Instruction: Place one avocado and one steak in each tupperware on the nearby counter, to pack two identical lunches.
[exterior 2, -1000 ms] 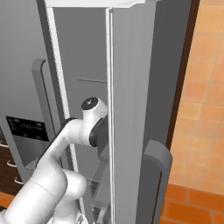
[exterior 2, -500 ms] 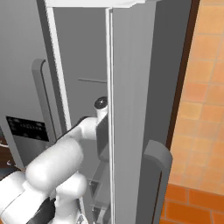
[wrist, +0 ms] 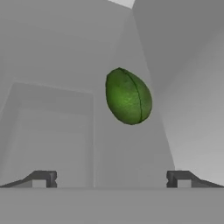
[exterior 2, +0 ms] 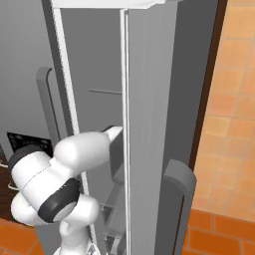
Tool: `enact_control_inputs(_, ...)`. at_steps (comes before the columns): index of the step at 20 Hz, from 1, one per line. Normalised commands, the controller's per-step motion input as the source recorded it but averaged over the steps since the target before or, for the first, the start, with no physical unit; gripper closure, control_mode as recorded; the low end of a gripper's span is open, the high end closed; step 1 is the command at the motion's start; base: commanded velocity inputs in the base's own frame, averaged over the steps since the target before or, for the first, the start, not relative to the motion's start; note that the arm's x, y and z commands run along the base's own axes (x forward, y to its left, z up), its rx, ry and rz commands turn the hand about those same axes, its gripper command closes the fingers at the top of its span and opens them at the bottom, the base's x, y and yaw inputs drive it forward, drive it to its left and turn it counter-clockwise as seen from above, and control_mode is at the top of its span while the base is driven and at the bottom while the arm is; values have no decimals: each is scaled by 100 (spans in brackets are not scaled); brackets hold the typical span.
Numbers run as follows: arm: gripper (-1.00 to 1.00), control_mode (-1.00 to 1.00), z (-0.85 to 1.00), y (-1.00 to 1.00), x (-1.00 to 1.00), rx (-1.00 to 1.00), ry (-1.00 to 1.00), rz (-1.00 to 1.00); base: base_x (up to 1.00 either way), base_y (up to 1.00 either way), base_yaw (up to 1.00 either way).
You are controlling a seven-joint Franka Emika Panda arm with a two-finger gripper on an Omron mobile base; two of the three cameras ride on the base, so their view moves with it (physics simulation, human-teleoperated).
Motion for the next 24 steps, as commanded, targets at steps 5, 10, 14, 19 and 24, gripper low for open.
enact_control_inputs(5,-100,-100,-12,-23,55,0,0,0,0,0,0)
enact_control_inputs(10,-100,-100,-24,-29,55,0,0,0,0,0,0)
enact_control_inputs(14,-100,-100,-25,-40,55,0,0,0,0,0,0)
enact_control_inputs(19,-100,-100,-29,-37,40,0,0,0,0,0,0)
enact_control_inputs(24,-100,-100,-41,-56,2,0,0,2,0,0,0)
